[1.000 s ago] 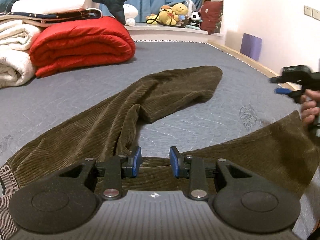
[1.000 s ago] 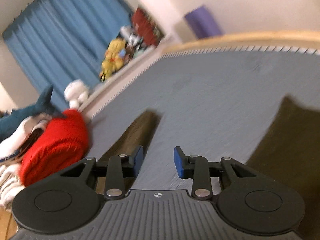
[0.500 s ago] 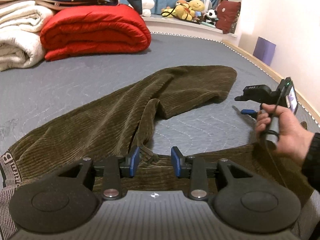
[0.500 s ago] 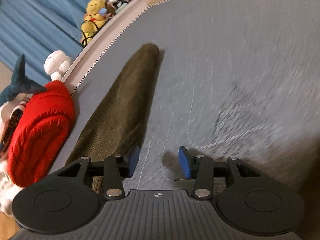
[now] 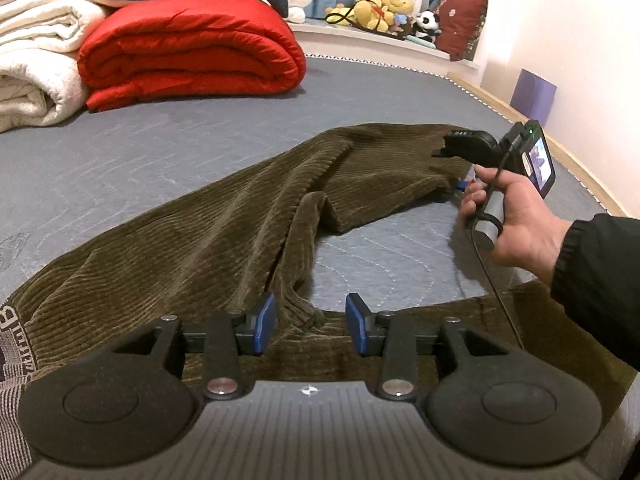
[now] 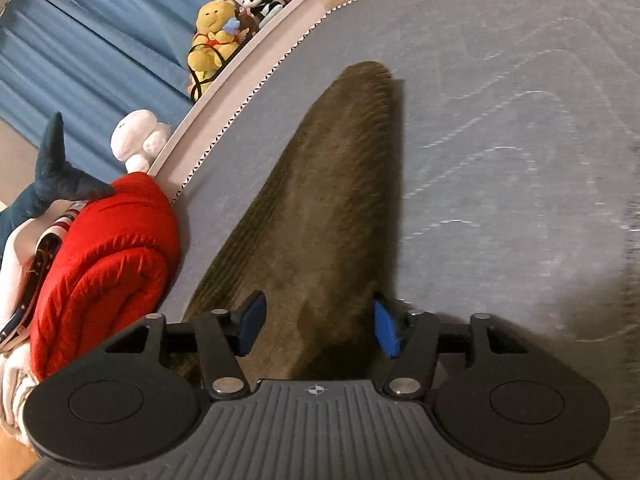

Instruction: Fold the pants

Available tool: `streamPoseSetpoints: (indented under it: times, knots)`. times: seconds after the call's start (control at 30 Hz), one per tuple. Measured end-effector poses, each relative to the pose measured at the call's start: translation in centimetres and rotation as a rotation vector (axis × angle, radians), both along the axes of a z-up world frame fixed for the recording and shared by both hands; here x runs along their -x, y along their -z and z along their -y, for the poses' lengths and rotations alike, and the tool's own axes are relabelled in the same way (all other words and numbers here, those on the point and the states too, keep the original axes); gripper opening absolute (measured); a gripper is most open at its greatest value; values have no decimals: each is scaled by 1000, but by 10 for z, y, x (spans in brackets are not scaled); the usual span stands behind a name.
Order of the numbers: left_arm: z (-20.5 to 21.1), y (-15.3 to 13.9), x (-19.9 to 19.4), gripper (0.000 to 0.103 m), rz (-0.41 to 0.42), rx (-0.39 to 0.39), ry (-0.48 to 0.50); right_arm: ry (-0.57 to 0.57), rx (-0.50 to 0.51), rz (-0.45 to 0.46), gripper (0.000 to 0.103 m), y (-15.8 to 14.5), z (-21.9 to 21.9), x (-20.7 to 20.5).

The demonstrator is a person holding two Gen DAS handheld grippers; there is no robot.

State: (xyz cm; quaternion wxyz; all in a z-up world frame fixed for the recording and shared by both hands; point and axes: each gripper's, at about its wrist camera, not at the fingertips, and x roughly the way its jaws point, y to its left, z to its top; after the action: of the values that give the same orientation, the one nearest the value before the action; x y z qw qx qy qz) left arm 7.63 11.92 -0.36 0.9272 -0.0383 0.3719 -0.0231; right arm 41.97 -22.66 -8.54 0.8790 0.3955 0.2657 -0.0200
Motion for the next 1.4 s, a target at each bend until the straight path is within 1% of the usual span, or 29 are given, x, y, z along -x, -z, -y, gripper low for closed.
streamPoseSetpoints:
  times: [0.03,0.07,0.1,0.13,0.2,0.3,0.37,0.43,0.5,0.53,0.57,0.6,0.63,0.67,0.7,0.73,0.77,0.87,0.9,0.97,1.07,1.1,1.13,1.17,1.2,1.23,1.27,1.3,1.4]
  knots:
    - [-1,0,0,43,1,1,-1,3,11,-4,57,-2,-6,-5]
    - [-1,-1,-1,43,1,0,-1,12,32,-8,49,-5,-9,-7]
    - [-1,0,-1,43,2,-3,-2,18,51,-11,26,-8,-11,-6]
    - [-1,0,-1,43,3,-6,-3,19,61,-5,15,-12,-10,-5]
    - [-3,-2,0,43,5,-6,-6,15,88,24,14,-26,-8,-2]
    - [-7,-5,2,43,17,-7,-18,4,223,95,13,-67,-9,13]
    - [-11,-7,3,43,23,-8,-30,9,303,124,13,-103,-4,27]
    - [-15,-9,3,43,24,-8,-41,26,376,121,13,-134,2,40]
    - [-20,-11,5,43,26,-1,-51,37,443,80,13,-157,7,55]
    - [-21,-12,5,44,28,3,-52,32,485,40,14,-164,9,62]
    - [-22,-14,6,46,31,3,-54,11,547,-19,17,-167,9,66]
    - [-22,-14,7,46,33,3,-56,-27,602,-79,25,-164,7,68]
    - [-22,-15,7,47,34,4,-57,-87,645,-141,46,-156,8,67]
    - [-22,-15,8,47,33,6,-56,-119,666,-181,58,-147,13,68]
    - [-20,-16,9,47,33,5,-55,-105,649,-197,70,-137,25,73]
    - [-19,-16,10,47,34,3,-55,-78,600,-201,70,-130,38,79]
    - [-18,-16,12,47,35,0,-54,-52,518,-209,70,-122,55,86]
    - [-17,-17,14,48,39,-6,-45,32,232,-195,70,-94,99,109]
    - [-16,-17,15,48,38,-8,-46,65,172,-181,70,-86,109,118]
    - [-17,-16,13,48,34,-9,-46,136,91,-133,70,-74,124,135]
    - [-16,-14,11,48,27,-13,-47,269,-33,-60,70,-55,134,159]
    - [-16,-12,11,48,25,-14,-46,344,-61,-41,69,-50,137,170]
    - [-15,-11,11,48,23,-16,-45,421,-65,-42,71,-45,137,179]
    - [-15,-11,10,48,21,-16,-43,468,-65,-49,71,-40,138,185]
    - [-15,-10,9,48,19,-15,-43,487,-66,-75,69,-34,136,186]
    - [-15,-9,8,48,17,-13,-43,468,-65,-108,67,-29,134,181]
    - [-15,-9,7,48,16,-11,-43,428,-80,-122,65,-23,131,174]
    - [-15,-9,5,48,16,-9,-43,396,-93,-120,63,-19,130,168]
    - [-14,-7,1,48,12,-8,-41,287,-106,-106,63,-10,128,140]
